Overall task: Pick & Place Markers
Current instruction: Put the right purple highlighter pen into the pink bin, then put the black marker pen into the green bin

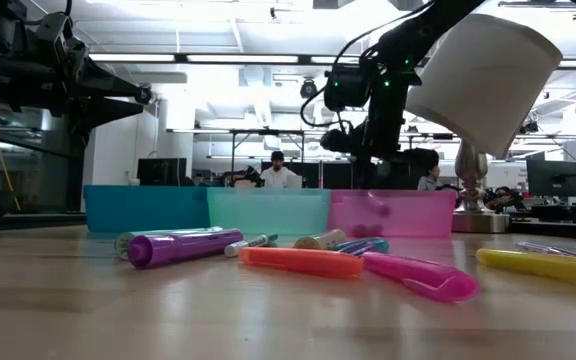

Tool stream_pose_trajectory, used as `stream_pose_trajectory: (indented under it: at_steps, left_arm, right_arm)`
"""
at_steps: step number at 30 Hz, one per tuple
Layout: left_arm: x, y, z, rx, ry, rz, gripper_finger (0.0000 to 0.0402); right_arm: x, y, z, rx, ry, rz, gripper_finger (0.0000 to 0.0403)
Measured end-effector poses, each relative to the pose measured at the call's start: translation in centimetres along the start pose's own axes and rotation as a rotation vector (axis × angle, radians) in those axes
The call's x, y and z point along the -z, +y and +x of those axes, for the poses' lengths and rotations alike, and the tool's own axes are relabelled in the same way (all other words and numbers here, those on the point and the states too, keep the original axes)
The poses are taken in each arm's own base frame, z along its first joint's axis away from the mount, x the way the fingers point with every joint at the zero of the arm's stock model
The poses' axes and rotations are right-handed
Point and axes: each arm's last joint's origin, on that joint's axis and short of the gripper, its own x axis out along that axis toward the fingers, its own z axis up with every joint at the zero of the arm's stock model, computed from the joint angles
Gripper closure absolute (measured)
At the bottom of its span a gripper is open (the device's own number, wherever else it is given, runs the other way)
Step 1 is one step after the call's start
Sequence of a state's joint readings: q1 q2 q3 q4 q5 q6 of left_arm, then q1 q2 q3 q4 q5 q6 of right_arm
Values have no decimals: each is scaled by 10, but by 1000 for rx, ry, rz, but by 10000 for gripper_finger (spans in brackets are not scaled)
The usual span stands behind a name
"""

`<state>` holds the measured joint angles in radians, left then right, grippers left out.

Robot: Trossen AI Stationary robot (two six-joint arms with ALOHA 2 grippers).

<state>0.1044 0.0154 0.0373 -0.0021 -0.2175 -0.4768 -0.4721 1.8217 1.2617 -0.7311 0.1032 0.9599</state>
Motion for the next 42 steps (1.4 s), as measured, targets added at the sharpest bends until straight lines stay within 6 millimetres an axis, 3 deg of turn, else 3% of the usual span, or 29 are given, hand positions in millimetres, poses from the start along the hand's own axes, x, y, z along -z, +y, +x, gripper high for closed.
stream_pose_trajectory:
  at_steps: [14, 22, 31, 42]
  left_arm:
    - [0, 0, 0, 0, -1, 0, 254]
    - [0, 0, 0, 0, 0, 0, 254]
    - [0, 0, 0, 0, 0, 0, 254]
    - [0, 0, 0, 0, 0, 0, 254]
  right_arm:
    - [-1, 6, -1, -51, -23, -1, 280]
    - [17, 19, -31, -138, -77, -72, 233]
    - [69, 38, -73, -255, -84, -242, 226]
    - [158, 56, -92, -318, -22, -643, 226]
